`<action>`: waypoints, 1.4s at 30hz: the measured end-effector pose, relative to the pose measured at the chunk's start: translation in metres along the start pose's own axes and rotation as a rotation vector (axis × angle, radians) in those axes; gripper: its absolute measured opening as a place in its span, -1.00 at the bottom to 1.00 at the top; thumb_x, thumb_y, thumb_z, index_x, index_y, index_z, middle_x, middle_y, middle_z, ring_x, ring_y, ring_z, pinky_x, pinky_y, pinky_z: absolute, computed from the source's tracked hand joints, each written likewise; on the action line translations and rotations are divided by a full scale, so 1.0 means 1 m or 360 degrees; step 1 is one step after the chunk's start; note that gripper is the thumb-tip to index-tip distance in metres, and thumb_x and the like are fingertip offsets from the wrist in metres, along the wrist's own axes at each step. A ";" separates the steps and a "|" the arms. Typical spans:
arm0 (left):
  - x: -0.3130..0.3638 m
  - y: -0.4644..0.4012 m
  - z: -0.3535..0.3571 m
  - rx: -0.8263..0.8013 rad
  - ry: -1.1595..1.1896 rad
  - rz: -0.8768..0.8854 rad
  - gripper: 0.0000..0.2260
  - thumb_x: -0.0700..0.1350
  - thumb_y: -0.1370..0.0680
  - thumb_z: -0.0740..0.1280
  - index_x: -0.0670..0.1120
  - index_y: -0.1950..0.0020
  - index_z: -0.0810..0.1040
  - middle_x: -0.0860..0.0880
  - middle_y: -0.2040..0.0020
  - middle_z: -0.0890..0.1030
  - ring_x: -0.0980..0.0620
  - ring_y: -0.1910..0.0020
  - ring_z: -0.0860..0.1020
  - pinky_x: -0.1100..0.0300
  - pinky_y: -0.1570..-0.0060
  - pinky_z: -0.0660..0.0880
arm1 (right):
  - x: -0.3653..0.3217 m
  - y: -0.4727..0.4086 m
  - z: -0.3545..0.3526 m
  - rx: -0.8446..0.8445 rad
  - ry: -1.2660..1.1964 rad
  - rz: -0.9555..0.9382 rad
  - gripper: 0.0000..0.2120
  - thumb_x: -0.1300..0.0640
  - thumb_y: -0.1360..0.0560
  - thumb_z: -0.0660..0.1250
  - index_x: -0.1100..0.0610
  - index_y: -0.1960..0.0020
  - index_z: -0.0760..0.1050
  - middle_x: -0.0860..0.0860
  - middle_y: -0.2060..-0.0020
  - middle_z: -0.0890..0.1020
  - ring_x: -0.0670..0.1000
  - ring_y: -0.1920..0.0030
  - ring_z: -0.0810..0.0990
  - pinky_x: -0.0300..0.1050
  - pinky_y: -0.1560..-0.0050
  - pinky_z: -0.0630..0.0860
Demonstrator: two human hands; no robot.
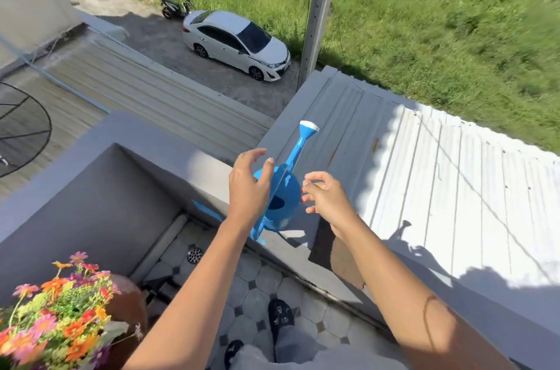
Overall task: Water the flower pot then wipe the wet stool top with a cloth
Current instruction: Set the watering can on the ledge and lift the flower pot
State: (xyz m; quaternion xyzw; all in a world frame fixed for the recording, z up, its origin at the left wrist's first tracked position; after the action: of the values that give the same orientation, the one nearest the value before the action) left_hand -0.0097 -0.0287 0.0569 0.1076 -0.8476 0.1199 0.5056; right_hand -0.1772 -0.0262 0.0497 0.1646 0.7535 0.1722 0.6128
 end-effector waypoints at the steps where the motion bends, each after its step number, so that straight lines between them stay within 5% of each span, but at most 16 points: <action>1: 0.016 0.005 0.004 0.0021 0.0035 0.0091 -0.79 0.01 -0.55 0.28 -0.01 -0.14 0.57 0.07 -0.07 0.60 0.13 -0.05 0.54 0.24 -0.07 0.46 | 0.004 0.000 -0.009 0.0077 0.0028 0.0000 -0.86 0.17 -0.58 0.22 0.10 -0.12 0.48 0.06 0.10 0.64 0.00 0.21 0.60 -0.15 0.33 0.51; 7: 0.058 0.038 0.063 -0.0295 0.0234 0.0235 -0.85 -0.06 -0.55 0.30 -0.05 -0.07 0.57 0.09 0.05 0.63 0.16 0.08 0.56 0.33 0.15 0.44 | 0.064 0.001 -0.064 0.0371 0.0198 0.0104 -0.71 0.36 -0.52 0.10 0.09 -0.02 0.51 0.11 0.13 0.65 0.02 0.26 0.59 -0.12 0.36 0.50; 14: -0.036 0.090 0.141 -0.0949 -0.0489 -0.0419 -0.71 -0.05 -0.52 0.34 -0.13 -0.19 0.55 -0.15 -0.10 0.65 -0.14 -0.10 0.59 0.00 -0.14 0.54 | 0.133 0.008 -0.086 0.0433 0.0571 0.0087 -0.77 0.33 -0.50 0.23 0.10 0.02 0.61 -0.02 0.10 0.67 -0.02 0.11 0.62 -0.10 -0.01 0.56; 17: -0.049 0.109 0.149 -0.0888 -0.0520 -0.0577 -0.62 -0.04 -0.49 0.38 -0.16 -0.25 0.47 -0.15 -0.15 0.60 -0.15 -0.13 0.56 0.03 -0.16 0.51 | 0.150 0.014 -0.089 0.0452 0.0653 0.0096 -0.75 0.35 -0.50 0.23 0.10 -0.02 0.59 -0.01 0.06 0.65 -0.02 0.04 0.61 -0.12 -0.07 0.55; 20: -0.050 0.114 0.157 -0.0839 -0.0334 -0.0805 -0.54 0.02 -0.40 0.49 -0.17 -0.16 0.44 -0.09 -0.01 0.58 -0.11 -0.03 0.55 0.07 -0.06 0.51 | 0.160 0.018 -0.087 0.0467 0.0671 0.0117 -0.74 0.39 -0.46 0.25 0.15 -0.05 0.58 0.01 0.09 0.62 0.03 0.03 0.60 -0.07 -0.09 0.55; 23: -0.063 0.110 0.166 -0.0917 -0.0083 -0.1095 -0.42 0.13 -0.22 0.57 -0.21 -0.06 0.56 -0.25 0.02 0.67 -0.29 -0.04 0.61 -0.16 -0.02 0.56 | 0.164 0.022 -0.084 0.0452 0.0686 0.0090 -0.76 0.37 -0.49 0.26 0.17 -0.08 0.57 -0.03 0.13 0.57 0.00 0.07 0.56 -0.11 -0.09 0.53; 30: -0.057 0.109 0.157 -0.1042 -0.0122 -0.0898 -0.83 -0.07 -0.41 0.49 -0.15 0.23 0.61 -0.02 0.33 0.57 0.05 0.36 0.46 0.20 0.32 0.39 | 0.162 0.026 -0.081 0.0334 0.0705 0.0076 -0.68 0.38 -0.47 0.31 0.10 -0.15 0.55 -0.03 0.05 0.54 -0.02 0.05 0.54 -0.24 -0.03 0.45; 36: -0.056 0.120 0.152 -0.0935 -0.0034 -0.0629 -0.79 -0.02 -0.53 0.33 -0.09 -0.08 0.62 -0.03 -0.01 0.68 -0.02 -0.01 0.60 0.15 -0.03 0.50 | 0.163 0.029 -0.079 0.0305 0.0731 0.0054 -0.63 0.37 -0.45 0.33 0.07 -0.19 0.53 0.04 -0.05 0.59 -0.02 0.02 0.54 -0.17 -0.08 0.51; 42: -0.054 0.126 0.115 -0.0959 0.0687 -0.0899 -0.83 -0.14 -0.59 0.27 -0.13 -0.14 0.56 -0.14 -0.05 0.69 -0.09 -0.01 0.65 0.05 -0.10 0.58 | 0.149 0.038 -0.066 0.0146 0.0527 -0.0048 -0.57 0.27 -0.42 0.39 -0.01 -0.23 0.48 -0.07 -0.05 0.56 -0.06 0.01 0.57 0.00 -0.07 0.59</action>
State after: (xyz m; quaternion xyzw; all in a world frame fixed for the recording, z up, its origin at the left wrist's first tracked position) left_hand -0.1181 0.0578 -0.0559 0.1551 -0.6574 -0.2544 0.6921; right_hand -0.2695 0.0718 -0.0498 0.1505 0.8536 0.1532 0.4745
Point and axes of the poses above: each hand's wrist, its own y-axis away from the middle knuckle, its own z-axis out of the palm, x = y × z, the point moved 1 cm from there along -y, towards the middle knuckle
